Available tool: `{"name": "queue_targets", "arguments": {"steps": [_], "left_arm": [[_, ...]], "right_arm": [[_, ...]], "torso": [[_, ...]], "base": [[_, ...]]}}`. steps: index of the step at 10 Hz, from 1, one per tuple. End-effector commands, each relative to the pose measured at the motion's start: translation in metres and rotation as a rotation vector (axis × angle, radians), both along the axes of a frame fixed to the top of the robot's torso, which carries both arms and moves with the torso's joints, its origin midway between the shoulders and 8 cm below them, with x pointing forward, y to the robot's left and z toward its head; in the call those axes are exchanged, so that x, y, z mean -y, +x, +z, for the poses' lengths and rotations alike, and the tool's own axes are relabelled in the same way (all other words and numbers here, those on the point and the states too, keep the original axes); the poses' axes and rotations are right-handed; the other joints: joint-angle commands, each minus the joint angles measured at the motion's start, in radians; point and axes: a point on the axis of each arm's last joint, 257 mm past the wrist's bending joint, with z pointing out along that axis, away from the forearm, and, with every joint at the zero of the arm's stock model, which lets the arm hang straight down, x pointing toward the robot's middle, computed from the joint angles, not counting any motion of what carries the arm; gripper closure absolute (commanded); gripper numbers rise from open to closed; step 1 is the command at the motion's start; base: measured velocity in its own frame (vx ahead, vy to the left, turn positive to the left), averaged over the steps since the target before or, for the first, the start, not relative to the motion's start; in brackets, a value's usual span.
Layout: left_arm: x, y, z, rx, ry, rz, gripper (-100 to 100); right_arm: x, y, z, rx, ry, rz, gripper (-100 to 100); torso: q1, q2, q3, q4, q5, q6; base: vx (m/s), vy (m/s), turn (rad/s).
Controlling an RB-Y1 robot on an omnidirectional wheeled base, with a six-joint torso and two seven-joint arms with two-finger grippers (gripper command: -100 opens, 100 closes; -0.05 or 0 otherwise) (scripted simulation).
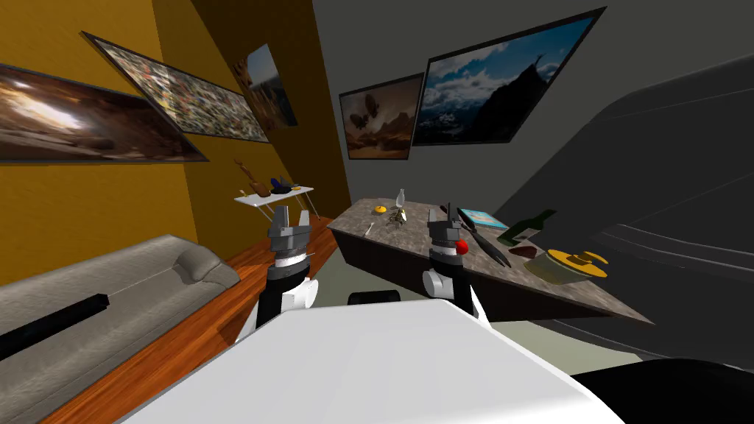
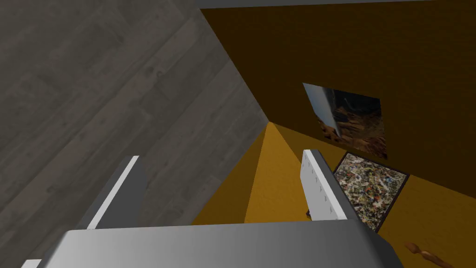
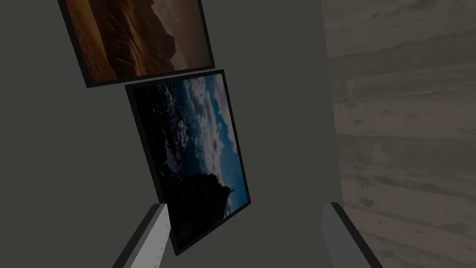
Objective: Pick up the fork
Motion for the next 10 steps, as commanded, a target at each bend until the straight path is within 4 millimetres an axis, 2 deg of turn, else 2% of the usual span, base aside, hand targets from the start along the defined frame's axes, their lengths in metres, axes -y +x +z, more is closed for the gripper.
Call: {"name": "queue_targets", "arguments": {"steps": [1, 6, 7, 8, 9, 10], "left_arm": [[0.008, 0.002, -0.002, -0.011, 0.036, -0.017, -100], [0.06, 0.009, -0.017, -0.07, 0.241, -0.109, -100], [0.062, 0.009, -0.019, -0.073, 0.26, -0.115, -100], [0.076, 0.009, -0.025, -0.086, 0.315, -0.137, -100], [0.077, 0.009, -0.026, -0.088, 0.323, -0.141, -100], [0.092, 0.009, -0.033, -0.101, 0.384, -0.164, -100]], "right_arm": [[0.0, 0.0, 0.0, 0.0, 0.0, 0.0, 0], [0.0, 0.0, 0.0, 0.0, 0.0, 0.0, 0], [0.0, 0.0, 0.0, 0.0, 0.0, 0.0, 0], [0.0, 0.0, 0.0, 0.0, 0.0, 0.0, 0], [0.0, 0.0, 0.0, 0.0, 0.0, 0.0, 0], [0.0, 0.0, 0.0, 0.0, 0.0, 0.0, 0]], "torso": [[0.0, 0.0, 0.0, 0.0, 0.0, 0.0], [0.007, 0.003, 0.002, 0.001, 0.002, 0.001], [0.007, 0.004, 0.002, 0.001, 0.002, 0.0], [0.006, 0.003, 0.002, 0.001, 0.002, 0.0], [0.005, 0.003, 0.002, 0.001, 0.001, 0.001], [0.005, 0.003, 0.002, 0.001, 0.001, 0.0]], "base": [[-0.007, 0.018, -0.145], [-0.04, 0.081, -0.322], [-0.056, 0.08, -0.153], [-0.052, 0.065, -0.325], [-0.048, 0.06, -0.181], [-0.041, 0.079, -0.333]]}}
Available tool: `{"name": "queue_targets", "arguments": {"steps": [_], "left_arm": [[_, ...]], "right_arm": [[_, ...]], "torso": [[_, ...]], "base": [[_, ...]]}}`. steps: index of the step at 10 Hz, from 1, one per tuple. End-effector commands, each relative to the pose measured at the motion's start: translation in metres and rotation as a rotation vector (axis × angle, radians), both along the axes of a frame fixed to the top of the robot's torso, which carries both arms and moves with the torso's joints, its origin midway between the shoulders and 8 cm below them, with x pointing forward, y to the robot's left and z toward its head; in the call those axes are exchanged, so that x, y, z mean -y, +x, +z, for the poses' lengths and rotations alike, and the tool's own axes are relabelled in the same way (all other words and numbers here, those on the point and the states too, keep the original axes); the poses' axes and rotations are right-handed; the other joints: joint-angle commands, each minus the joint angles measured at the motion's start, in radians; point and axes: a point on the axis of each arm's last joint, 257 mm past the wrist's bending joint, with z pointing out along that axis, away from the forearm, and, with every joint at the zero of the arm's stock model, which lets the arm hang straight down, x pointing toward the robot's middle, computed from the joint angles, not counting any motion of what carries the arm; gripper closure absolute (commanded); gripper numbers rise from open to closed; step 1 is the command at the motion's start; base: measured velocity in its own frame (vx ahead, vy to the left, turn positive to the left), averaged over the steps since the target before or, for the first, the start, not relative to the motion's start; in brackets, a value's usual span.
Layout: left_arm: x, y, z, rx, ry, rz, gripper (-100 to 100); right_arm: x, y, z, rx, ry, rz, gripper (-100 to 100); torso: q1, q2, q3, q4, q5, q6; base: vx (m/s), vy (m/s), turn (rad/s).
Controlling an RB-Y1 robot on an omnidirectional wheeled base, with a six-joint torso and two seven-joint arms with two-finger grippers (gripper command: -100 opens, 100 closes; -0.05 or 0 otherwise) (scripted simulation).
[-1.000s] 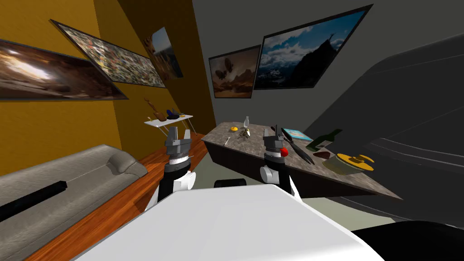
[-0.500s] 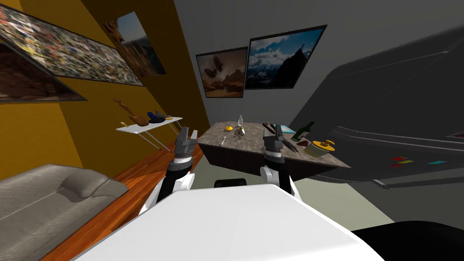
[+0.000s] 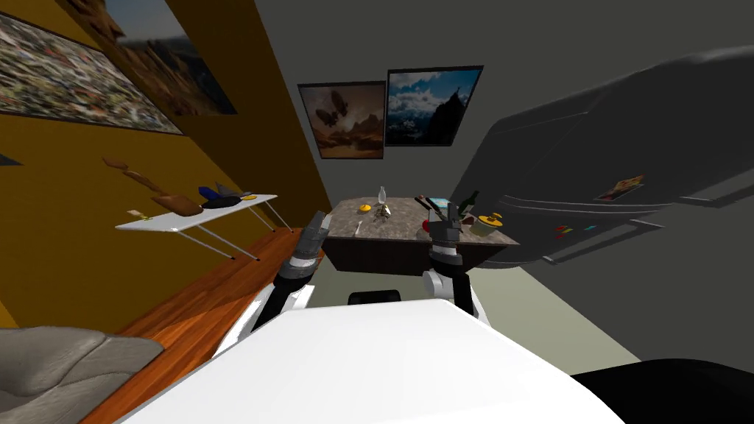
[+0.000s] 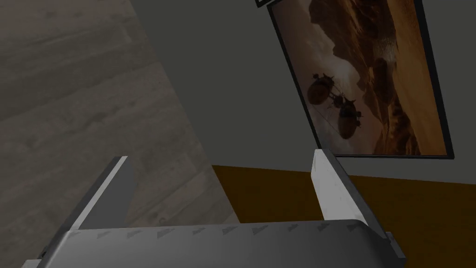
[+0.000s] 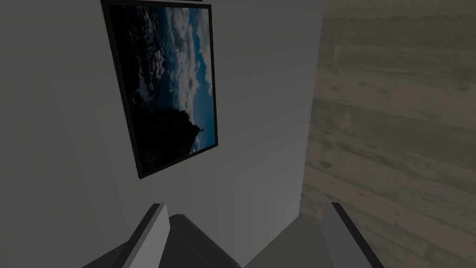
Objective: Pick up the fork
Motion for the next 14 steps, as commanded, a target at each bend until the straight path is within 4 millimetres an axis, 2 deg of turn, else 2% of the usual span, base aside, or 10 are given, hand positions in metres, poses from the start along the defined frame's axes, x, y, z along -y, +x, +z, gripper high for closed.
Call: {"name": "queue_targets", "arguments": {"steps": [1, 4, 5, 6, 9, 14], "left_arm": [[0.022, -0.001, -0.011, -0.023, 0.071, -0.039, -100], [0.042, -0.006, -0.026, -0.037, 0.189, -0.074, -100], [0.055, -0.009, -0.036, -0.05, 0.241, -0.097, -100], [0.057, -0.01, -0.04, -0.051, 0.271, -0.104, -100], [0.082, -0.02, -0.066, -0.076, 0.403, -0.159, -100], [0.103, -0.04, -0.11, -0.093, 0.625, -0.23, -100]], "right_arm": [[0.0, 0.0, 0.0, 0.0, 0.0, 0.0, 0], [0.0, 0.0, 0.0, 0.0, 0.0, 0.0, 0], [0.0, 0.0, 0.0, 0.0, 0.0, 0.0, 0], [0.0, 0.0, 0.0, 0.0, 0.0, 0.0, 0], [0.0, 0.0, 0.0, 0.0, 0.0, 0.0, 0], [0.0, 0.0, 0.0, 0.0, 0.0, 0.0, 0]], "torso": [[0.0, 0.0, 0.0, 0.0, 0.0, 0.0], [0.001, 0.002, 0.001, 0.001, 0.0, 0.0], [0.0, 0.001, 0.001, 0.0, 0.0, -0.001], [0.001, 0.001, 0.0, 0.0, 0.0, 0.0], [0.0, 0.0, 0.0, 0.0, 0.0, -0.001], [0.0, -0.001, 0.0, 0.0, 0.0, -0.001]], "base": [[-0.079, 0.094, -0.427], [-0.077, 0.079, -0.311], [-0.069, 0.077, -0.376], [-0.062, 0.064, -0.272], [-0.068, 0.065, -0.338], [-0.064, 0.054, -0.372]]}}
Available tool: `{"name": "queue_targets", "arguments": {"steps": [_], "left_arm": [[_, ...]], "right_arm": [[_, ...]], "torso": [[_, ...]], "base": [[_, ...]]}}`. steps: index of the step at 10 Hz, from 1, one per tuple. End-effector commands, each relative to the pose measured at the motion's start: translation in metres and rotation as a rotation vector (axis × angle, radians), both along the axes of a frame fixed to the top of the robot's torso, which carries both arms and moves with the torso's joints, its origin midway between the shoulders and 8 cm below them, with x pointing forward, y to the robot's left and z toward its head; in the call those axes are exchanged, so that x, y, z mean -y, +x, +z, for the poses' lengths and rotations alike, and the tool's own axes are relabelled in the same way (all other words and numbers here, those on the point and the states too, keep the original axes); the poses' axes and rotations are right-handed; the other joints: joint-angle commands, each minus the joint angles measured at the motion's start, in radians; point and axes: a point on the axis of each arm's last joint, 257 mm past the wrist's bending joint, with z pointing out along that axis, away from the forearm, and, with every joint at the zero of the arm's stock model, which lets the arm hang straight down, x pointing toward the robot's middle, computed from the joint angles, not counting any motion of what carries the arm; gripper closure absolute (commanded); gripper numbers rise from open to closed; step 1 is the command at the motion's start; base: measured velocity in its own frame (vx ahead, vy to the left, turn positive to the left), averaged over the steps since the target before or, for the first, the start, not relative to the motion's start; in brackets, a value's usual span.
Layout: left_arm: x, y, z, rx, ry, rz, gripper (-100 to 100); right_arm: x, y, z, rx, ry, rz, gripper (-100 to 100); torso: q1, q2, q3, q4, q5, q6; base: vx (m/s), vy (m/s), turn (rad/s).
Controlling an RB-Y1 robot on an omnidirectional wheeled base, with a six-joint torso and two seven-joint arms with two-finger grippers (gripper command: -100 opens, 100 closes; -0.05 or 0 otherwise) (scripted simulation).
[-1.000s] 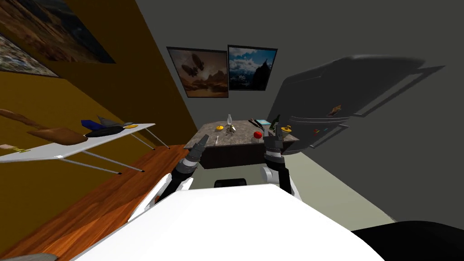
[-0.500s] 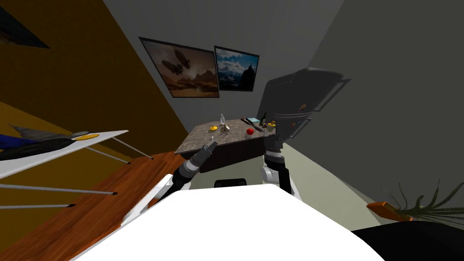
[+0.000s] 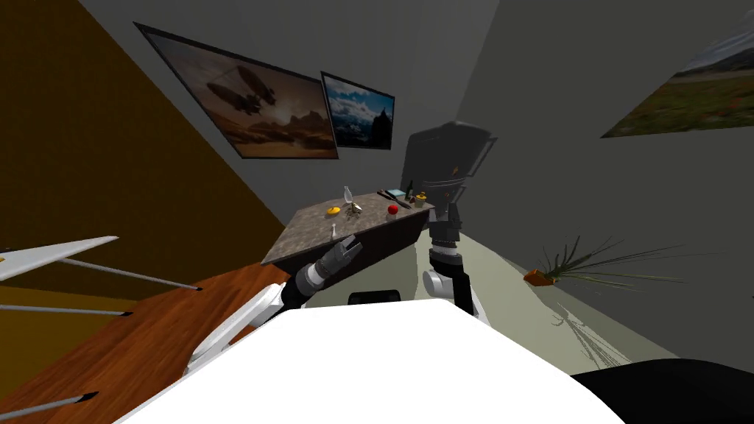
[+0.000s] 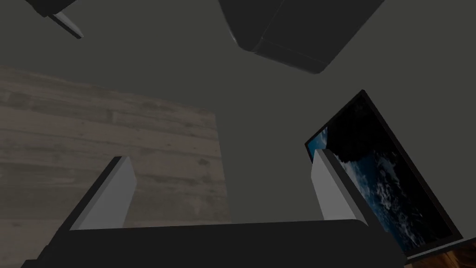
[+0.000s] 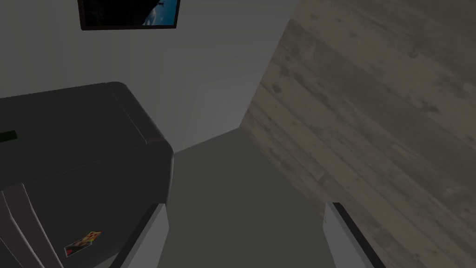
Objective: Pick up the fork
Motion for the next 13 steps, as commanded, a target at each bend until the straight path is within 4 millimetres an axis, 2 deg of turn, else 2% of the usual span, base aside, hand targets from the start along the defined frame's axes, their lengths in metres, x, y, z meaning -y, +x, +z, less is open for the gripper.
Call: {"name": "queue_targets", "arguments": {"steps": [1, 5, 7, 8, 13], "left_arm": [[0.009, -0.01, -0.018, -0.014, 0.071, -0.03, -100], [0.016, -0.034, -0.06, -0.023, 0.251, -0.098, -100], [0.013, -0.038, -0.069, -0.018, 0.304, -0.116, -100], [0.015, -0.048, -0.084, -0.026, 0.356, -0.139, -100], [0.0, -0.08, -0.132, -0.032, 0.564, -0.228, -100]], "right_arm": [[0.0, 0.0, 0.0, 0.0, 0.0, 0.0, 0], [0.0, 0.0, 0.0, 0.0, 0.0, 0.0, 0], [0.0, 0.0, 0.0, 0.0, 0.0, 0.0, 0], [0.0, 0.0, 0.0, 0.0, 0.0, 0.0, 0], [0.0, 0.0, 0.0, 0.0, 0.0, 0.0, 0]], "torso": [[0.0, 0.0, 0.0, 0.0, 0.0, 0.0], [0.0, -0.001, -0.001, 0.0, 0.0, 0.0], [0.001, -0.002, -0.001, 0.0, 0.0, 0.0], [0.0, -0.003, -0.002, -0.001, 0.0, -0.001], [0.001, -0.004, -0.002, -0.001, 0.0, 0.0]], "base": [[-0.077, 0.057, -0.376], [-0.059, 0.046, -0.349], [-0.037, 0.027, -0.203], [-0.026, 0.026, -0.332], [-0.034, 0.039, -0.341]]}}
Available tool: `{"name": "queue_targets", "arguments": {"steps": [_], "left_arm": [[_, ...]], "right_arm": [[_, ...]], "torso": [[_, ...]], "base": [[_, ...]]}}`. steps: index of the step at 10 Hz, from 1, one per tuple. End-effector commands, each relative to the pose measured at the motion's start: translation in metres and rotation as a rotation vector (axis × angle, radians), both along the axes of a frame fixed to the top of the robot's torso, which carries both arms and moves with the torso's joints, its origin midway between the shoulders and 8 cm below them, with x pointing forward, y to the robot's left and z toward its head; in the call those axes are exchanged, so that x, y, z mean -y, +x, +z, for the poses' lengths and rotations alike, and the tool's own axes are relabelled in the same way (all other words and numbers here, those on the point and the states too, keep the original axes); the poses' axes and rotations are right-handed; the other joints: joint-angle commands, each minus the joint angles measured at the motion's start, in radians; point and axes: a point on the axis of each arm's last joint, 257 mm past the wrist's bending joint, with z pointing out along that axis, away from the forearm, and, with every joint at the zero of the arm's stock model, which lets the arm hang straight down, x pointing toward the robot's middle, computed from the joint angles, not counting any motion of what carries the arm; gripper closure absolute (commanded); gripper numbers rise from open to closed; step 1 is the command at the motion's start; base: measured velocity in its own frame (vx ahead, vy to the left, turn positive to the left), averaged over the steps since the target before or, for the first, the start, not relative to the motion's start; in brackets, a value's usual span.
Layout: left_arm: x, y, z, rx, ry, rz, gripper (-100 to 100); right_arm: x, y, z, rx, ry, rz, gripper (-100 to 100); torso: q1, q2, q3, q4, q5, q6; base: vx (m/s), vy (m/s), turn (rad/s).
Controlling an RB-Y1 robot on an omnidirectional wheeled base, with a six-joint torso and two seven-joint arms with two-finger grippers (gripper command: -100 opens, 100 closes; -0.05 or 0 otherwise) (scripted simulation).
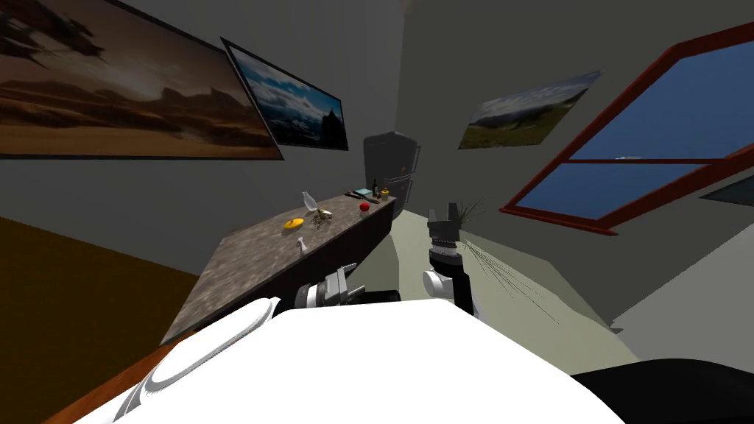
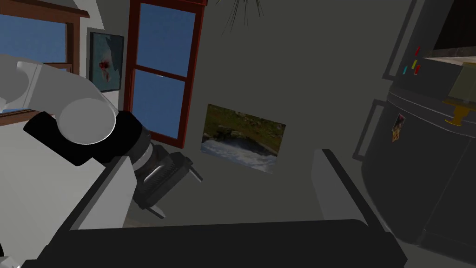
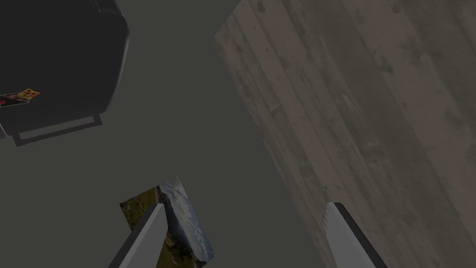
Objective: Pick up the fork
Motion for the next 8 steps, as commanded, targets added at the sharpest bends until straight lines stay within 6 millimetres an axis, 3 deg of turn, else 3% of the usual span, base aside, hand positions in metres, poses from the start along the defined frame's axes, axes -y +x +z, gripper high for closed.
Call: {"name": "queue_targets", "arguments": {"steps": [1, 8], "left_arm": [[-0.006, -0.006, -0.006, 0.003, 0.039, -0.021, -100], [-0.04, -0.051, -0.062, -0.021, 0.279, -0.136, -100]], "right_arm": [[0.0, 0.0, 0.0, 0.0, 0.0, 0.0, 0], [0.0, 0.0, 0.0, 0.0, 0.0, 0.0, 0]], "torso": [[0.0, 0.0, 0.0, 0.0, 0.0, 0.0], [0.001, -0.002, -0.001, 0.0, 0.0, 0.0]], "base": [[-0.007, 0.023, -0.052], [-0.005, 0.039, -0.271]]}}
